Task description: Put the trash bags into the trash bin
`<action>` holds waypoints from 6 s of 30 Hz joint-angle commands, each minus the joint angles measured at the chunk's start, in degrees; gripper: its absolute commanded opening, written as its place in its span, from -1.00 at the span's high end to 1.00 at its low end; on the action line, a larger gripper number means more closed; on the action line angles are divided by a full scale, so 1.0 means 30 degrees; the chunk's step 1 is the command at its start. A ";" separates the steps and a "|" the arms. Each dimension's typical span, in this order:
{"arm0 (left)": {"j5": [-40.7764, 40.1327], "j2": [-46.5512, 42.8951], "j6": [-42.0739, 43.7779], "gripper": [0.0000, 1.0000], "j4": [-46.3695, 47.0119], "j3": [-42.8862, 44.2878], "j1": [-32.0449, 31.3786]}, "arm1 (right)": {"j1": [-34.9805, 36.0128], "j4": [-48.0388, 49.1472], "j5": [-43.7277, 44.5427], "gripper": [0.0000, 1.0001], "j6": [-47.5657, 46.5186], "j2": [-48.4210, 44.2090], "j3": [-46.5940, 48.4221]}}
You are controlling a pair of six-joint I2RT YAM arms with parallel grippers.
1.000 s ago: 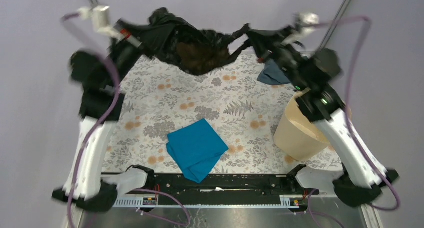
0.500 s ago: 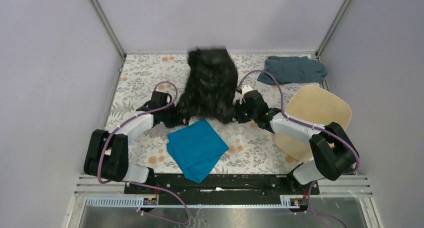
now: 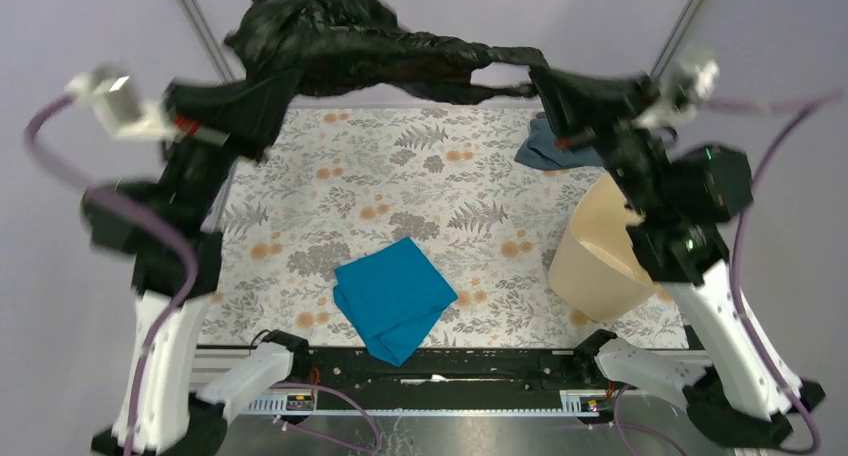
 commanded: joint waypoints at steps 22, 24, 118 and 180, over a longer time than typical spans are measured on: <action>0.1936 -0.0140 0.1196 1.00 -0.0789 -0.3567 -0.0718 | 0.0081 -0.0414 -0.0375 1.00 -0.0466 -0.0392 -0.4247; -0.0416 -0.1795 0.1206 1.00 -0.0697 -0.6768 -0.0764 | 0.0096 0.1678 -0.0412 1.00 -0.0479 -0.2126 -0.7295; -0.7442 -0.3029 0.4872 1.00 -0.9981 -1.0530 -0.3929 | 0.0072 -2.3545 2.1865 -0.59 1.5740 0.1533 -0.3618; -0.7988 -0.3610 0.2874 1.00 -0.8232 -1.0137 -0.3929 | 0.7928 -2.1016 0.7167 -0.85 0.1275 0.6609 0.3786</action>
